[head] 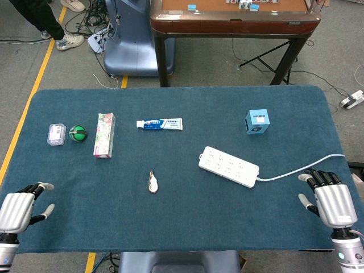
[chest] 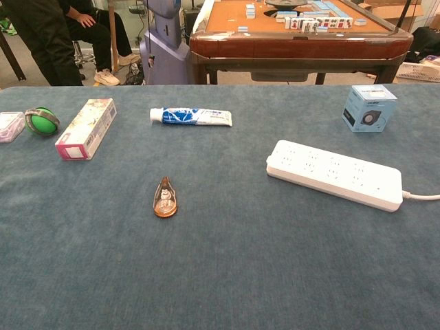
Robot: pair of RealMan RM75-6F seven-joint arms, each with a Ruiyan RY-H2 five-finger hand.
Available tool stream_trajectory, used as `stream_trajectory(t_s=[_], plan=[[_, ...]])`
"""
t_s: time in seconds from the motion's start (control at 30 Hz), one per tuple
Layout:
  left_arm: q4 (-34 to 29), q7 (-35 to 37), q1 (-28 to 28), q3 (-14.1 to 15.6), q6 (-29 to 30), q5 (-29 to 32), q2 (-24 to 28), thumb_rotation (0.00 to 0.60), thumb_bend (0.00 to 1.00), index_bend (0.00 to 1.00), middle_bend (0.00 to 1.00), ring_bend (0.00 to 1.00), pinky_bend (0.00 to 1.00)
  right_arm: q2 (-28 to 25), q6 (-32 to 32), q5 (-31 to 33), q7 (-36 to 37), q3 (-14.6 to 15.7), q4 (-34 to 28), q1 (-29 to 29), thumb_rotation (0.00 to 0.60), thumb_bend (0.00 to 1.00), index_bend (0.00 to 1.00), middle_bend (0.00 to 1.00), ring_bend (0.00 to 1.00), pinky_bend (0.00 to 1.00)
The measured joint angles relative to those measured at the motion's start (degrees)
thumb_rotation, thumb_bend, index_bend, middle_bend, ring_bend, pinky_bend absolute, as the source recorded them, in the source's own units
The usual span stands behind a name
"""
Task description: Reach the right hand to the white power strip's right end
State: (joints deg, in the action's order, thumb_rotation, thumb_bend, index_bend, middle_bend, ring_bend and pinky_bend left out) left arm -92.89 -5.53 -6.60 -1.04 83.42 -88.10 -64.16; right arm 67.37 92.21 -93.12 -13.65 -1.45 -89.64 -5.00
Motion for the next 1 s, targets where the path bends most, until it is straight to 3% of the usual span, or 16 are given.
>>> stream_trajectory(t_s=[0.17,0.27,0.33,0.47,0.6,0.77,1.0], plan=[[-0.06,0.1,0.2,0.15,0.27,-0.05,-0.02,0.6,0.28,0.46,0.4,0.44,0.61,0.05,-1.59,-0.28,-0.17,0.1,-0.11,-0.47,0.6,0.18,0.39,0.33,0.32,0.36],[0.13,-0.26,0.17,0.19,-0.11,0.39,-0.07,0.6,0.28,0.46,0.4,0.44,0.61,0.1,-3.07,-0.09,-0.53,-0.13,-0.17,-1.22,0.6,0.2,0.39,0.39,0.39,0.51],[0.12,-0.23,0.27,0.2,-0.1,0.62,-0.09,0.6,0.28,0.46,0.4,0.44,0.61,0.26,-4.14,-0.13,-0.76,-0.24,-0.09,-1.86,0.6,0.22,0.39,0.46,0.51,0.65],[0.09,0.04,0.43,0.14,0.21,0.73,-0.01,0.6,0.28,0.46,0.4,0.44,0.61,0.45,-8.16,0.23,-1.64,-0.42,-0.14,-3.79,0.6,0.29,0.39,0.65,0.73,0.84],[0.11,0.22,0.37,0.11,0.13,0.77,0.01,0.6,0.28,0.46,0.4,0.44,0.61,0.3,-13.67,1.67,-3.71,-1.04,-1.16,-6.51,0.6,0.49,0.39,0.87,0.95,0.99],[0.01,0.97,0.57,0.17,0.47,0.69,0.35,0.6,0.28,0.46,0.4,0.44,0.61,0.89,-19.67,5.25,-9.06,-2.73,-2.65,-10.28,0.6,0.72,0.39,0.99,1.0,1.0],[0.04,2.51,1.06,-0.02,1.25,0.95,1.01,0.6,0.28,0.46,0.4,0.44,0.61,4.11,-25.17,11.92,-16.09,-4.92,-2.87,-14.21,0.6,0.82,0.39,1.0,1.0,1.0]])
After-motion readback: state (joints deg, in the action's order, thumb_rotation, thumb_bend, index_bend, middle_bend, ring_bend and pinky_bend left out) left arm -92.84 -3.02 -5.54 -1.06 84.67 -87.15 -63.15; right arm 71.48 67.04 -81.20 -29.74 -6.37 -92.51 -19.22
